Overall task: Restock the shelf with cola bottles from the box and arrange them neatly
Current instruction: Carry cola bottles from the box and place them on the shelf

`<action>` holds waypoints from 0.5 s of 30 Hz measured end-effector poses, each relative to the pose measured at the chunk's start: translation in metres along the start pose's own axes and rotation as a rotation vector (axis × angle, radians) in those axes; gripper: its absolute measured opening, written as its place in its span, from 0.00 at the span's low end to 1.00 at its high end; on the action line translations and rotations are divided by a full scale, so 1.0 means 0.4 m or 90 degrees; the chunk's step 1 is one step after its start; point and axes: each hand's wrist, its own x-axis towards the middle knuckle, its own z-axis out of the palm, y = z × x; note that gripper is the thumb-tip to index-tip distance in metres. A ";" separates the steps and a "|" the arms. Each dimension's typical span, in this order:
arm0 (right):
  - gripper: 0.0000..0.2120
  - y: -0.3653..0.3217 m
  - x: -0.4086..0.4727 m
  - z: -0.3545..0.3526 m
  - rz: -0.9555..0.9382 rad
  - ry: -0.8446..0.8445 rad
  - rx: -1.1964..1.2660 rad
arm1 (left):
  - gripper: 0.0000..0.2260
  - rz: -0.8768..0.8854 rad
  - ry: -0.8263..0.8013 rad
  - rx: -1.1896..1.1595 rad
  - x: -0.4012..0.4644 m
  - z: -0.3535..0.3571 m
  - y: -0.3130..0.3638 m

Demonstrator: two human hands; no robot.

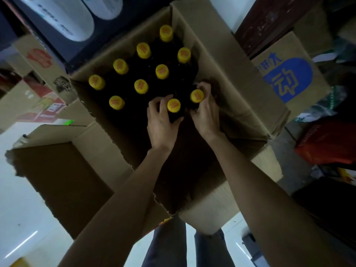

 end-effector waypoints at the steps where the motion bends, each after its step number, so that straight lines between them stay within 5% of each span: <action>1: 0.32 -0.013 -0.021 -0.016 0.014 0.008 0.018 | 0.29 0.018 0.001 0.002 -0.013 -0.020 0.002; 7: 0.32 -0.131 -0.195 -0.212 0.111 0.108 0.187 | 0.28 0.173 -0.029 -0.019 -0.093 -0.205 0.063; 15: 0.33 -0.235 -0.516 -0.495 0.082 0.324 0.235 | 0.27 0.401 -0.107 -0.093 -0.210 -0.451 0.280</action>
